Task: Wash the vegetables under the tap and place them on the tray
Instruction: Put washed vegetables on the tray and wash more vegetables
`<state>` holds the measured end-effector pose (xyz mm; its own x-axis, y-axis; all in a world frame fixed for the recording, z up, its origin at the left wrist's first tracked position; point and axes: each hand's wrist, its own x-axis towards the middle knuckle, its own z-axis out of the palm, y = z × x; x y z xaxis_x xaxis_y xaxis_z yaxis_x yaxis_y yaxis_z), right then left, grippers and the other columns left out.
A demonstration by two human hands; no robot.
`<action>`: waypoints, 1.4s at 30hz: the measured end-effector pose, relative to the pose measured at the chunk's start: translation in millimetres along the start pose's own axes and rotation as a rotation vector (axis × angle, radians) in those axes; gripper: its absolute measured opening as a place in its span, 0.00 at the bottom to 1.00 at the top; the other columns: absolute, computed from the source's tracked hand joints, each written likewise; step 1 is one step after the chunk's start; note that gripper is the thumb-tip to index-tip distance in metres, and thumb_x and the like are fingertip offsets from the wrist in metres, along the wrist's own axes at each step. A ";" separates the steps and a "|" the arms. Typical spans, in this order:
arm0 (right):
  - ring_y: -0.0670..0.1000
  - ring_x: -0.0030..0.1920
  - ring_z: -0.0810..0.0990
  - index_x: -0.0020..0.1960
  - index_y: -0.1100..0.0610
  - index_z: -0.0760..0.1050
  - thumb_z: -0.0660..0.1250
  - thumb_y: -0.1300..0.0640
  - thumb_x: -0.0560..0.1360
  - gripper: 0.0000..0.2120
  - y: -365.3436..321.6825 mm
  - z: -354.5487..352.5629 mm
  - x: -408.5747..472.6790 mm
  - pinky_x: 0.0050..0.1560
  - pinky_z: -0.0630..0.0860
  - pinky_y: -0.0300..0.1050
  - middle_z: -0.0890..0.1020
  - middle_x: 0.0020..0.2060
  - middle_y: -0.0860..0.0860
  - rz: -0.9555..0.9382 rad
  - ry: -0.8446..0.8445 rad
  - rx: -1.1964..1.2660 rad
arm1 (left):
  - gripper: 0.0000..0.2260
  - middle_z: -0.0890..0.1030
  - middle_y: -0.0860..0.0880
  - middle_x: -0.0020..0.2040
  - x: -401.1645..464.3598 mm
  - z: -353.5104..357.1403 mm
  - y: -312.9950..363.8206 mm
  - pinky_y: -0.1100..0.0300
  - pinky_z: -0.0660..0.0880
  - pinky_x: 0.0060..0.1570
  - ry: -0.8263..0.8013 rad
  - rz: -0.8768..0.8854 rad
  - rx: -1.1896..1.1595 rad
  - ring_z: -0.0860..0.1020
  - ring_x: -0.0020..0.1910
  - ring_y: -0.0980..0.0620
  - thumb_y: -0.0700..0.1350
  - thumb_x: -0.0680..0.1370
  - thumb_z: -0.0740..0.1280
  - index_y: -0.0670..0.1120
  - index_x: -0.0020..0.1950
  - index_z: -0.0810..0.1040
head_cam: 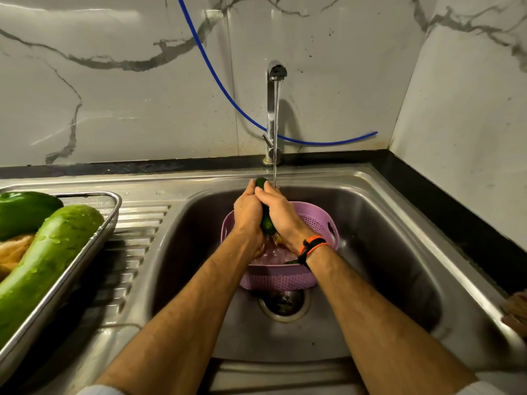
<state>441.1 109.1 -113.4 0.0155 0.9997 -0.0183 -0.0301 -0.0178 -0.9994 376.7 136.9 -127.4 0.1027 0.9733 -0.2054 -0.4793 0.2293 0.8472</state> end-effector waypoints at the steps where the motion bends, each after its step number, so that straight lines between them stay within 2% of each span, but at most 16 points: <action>1: 0.47 0.75 0.59 0.79 0.58 0.55 0.58 0.52 0.83 0.28 -2.7 0.6 -1.5 0.75 0.54 0.40 0.58 0.78 0.52 -0.015 0.014 0.000 | 0.25 0.79 0.46 0.66 -0.8 0.7 -2.0 0.52 0.72 0.69 0.018 -0.014 -0.011 0.78 0.64 0.48 0.47 0.77 0.65 0.46 0.74 0.71; 4: 0.50 0.79 0.53 0.80 0.56 0.53 0.60 0.47 0.80 0.33 -3.1 -5.0 3.6 0.79 0.51 0.51 0.53 0.80 0.53 -0.027 0.072 0.012 | 0.20 0.77 0.46 0.68 -5.8 5.1 -11.7 0.51 0.70 0.70 -0.056 0.002 -0.007 0.76 0.66 0.48 0.38 0.80 0.60 0.43 0.73 0.72; 6: 0.50 0.77 0.56 0.80 0.55 0.51 0.58 0.50 0.83 0.30 -1.1 -5.5 4.2 0.78 0.53 0.48 0.53 0.79 0.50 -0.008 0.084 -0.010 | 0.18 0.79 0.47 0.65 -5.2 8.4 -9.1 0.53 0.73 0.67 -0.050 0.014 0.050 0.77 0.63 0.50 0.39 0.80 0.61 0.43 0.70 0.74; 8: 0.49 0.72 0.63 0.79 0.56 0.53 0.57 0.53 0.83 0.27 5.2 -6.6 2.5 0.72 0.59 0.42 0.62 0.74 0.48 -0.008 0.052 -0.009 | 0.20 0.77 0.44 0.68 -2.7 7.8 -3.3 0.54 0.72 0.68 -0.033 0.009 0.029 0.77 0.66 0.47 0.42 0.80 0.61 0.44 0.73 0.72; 10: 0.48 0.72 0.64 0.78 0.59 0.56 0.56 0.54 0.84 0.25 1.7 -5.5 3.8 0.69 0.58 0.38 0.64 0.73 0.50 -0.014 0.052 -0.031 | 0.18 0.75 0.42 0.70 -7.3 8.0 -1.3 0.53 0.72 0.66 -0.022 0.032 0.102 0.74 0.69 0.43 0.41 0.83 0.59 0.43 0.74 0.70; 12: 0.49 0.75 0.60 0.79 0.58 0.55 0.56 0.52 0.83 0.27 -1.7 -8.7 5.9 0.76 0.54 0.43 0.59 0.77 0.50 -0.024 0.079 -0.019 | 0.17 0.78 0.44 0.68 -13.5 7.3 -6.2 0.51 0.73 0.65 -0.045 0.052 0.173 0.75 0.68 0.44 0.38 0.83 0.59 0.43 0.71 0.73; 14: 0.50 0.78 0.53 0.80 0.57 0.52 0.57 0.51 0.83 0.28 -2.3 -11.1 7.9 0.78 0.52 0.50 0.52 0.80 0.52 -0.014 0.112 -0.022 | 0.18 0.80 0.45 0.64 -18.0 8.0 -8.8 0.50 0.72 0.68 -0.067 0.051 0.124 0.76 0.66 0.45 0.36 0.82 0.59 0.43 0.71 0.75; 17: 0.48 0.75 0.60 0.79 0.58 0.54 0.56 0.54 0.84 0.26 2.5 -4.0 4.2 0.75 0.56 0.42 0.58 0.77 0.52 -0.019 0.075 0.004 | 0.16 0.78 0.42 0.67 -13.0 8.6 1.9 0.52 0.76 0.58 0.020 0.080 0.187 0.76 0.67 0.42 0.40 0.84 0.57 0.42 0.71 0.73; 18: 0.48 0.74 0.62 0.79 0.59 0.56 0.57 0.54 0.84 0.26 1.2 -0.3 1.0 0.75 0.57 0.44 0.60 0.76 0.53 -0.011 0.073 0.011 | 0.16 0.77 0.42 0.68 -12.7 7.4 3.1 0.53 0.75 0.56 0.037 0.083 0.176 0.76 0.67 0.42 0.41 0.85 0.57 0.42 0.72 0.72; 22: 0.52 0.78 0.55 0.80 0.56 0.52 0.58 0.49 0.82 0.30 -2.3 -1.0 3.5 0.78 0.53 0.53 0.54 0.79 0.53 -0.020 0.107 0.021 | 0.19 0.78 0.45 0.67 -13.3 5.0 -9.7 0.52 0.72 0.69 -0.024 0.044 0.083 0.76 0.66 0.47 0.35 0.81 0.59 0.42 0.72 0.73; 25: 0.52 0.77 0.57 0.80 0.56 0.50 0.58 0.50 0.82 0.30 -5.3 -2.8 0.0 0.76 0.55 0.47 0.54 0.79 0.53 0.002 0.138 0.010 | 0.16 0.81 0.45 0.61 -11.4 10.0 -7.0 0.51 0.72 0.68 -0.024 0.029 0.042 0.78 0.62 0.48 0.36 0.79 0.60 0.42 0.66 0.78; 28: 0.50 0.75 0.62 0.80 0.58 0.53 0.57 0.55 0.83 0.27 -6.0 -0.7 -6.7 0.68 0.60 0.38 0.61 0.76 0.53 0.011 0.097 0.039 | 0.16 0.80 0.47 0.63 -12.2 10.2 0.0 0.50 0.73 0.66 0.030 0.059 0.085 0.77 0.61 0.50 0.39 0.82 0.59 0.43 0.69 0.75; 31: 0.52 0.77 0.58 0.80 0.56 0.52 0.58 0.51 0.82 0.29 -6.1 -2.2 0.7 0.77 0.55 0.48 0.56 0.79 0.53 -0.010 0.115 0.041 | 0.19 0.79 0.45 0.66 -16.1 7.8 -7.0 0.50 0.71 0.69 -0.033 0.045 0.049 0.77 0.65 0.48 0.34 0.81 0.59 0.42 0.71 0.74; 33: 0.53 0.78 0.56 0.80 0.53 0.50 0.58 0.48 0.81 0.31 -3.4 -4.7 3.6 0.78 0.55 0.55 0.53 0.80 0.53 0.001 0.124 0.051 | 0.20 0.79 0.43 0.66 -18.8 9.2 -10.9 0.48 0.71 0.69 -0.040 0.048 0.057 0.77 0.66 0.46 0.33 0.80 0.59 0.43 0.71 0.75; 38: 0.51 0.75 0.62 0.78 0.56 0.57 0.56 0.56 0.84 0.24 -5.2 -7.4 -5.2 0.76 0.59 0.47 0.62 0.77 0.53 -0.007 0.129 0.069 | 0.21 0.81 0.43 0.62 -21.6 15.4 3.2 0.49 0.74 0.67 0.047 0.072 0.043 0.79 0.62 0.47 0.31 0.80 0.59 0.45 0.71 0.73; 42: 0.54 0.70 0.70 0.77 0.56 0.63 0.60 0.59 0.82 0.24 -0.4 -7.1 0.1 0.73 0.66 0.52 0.70 0.72 0.54 -0.008 0.176 0.090 | 0.18 0.81 0.44 0.62 -22.5 11.7 6.2 0.49 0.74 0.67 0.051 0.041 0.020 0.79 0.61 0.47 0.34 0.82 0.59 0.46 0.70 0.75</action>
<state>448.2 109.1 -113.2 0.1904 0.9814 -0.0235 -0.1185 -0.0007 -0.9930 381.7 116.5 -111.8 0.0385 0.9802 -0.1943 -0.4643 0.1897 0.8651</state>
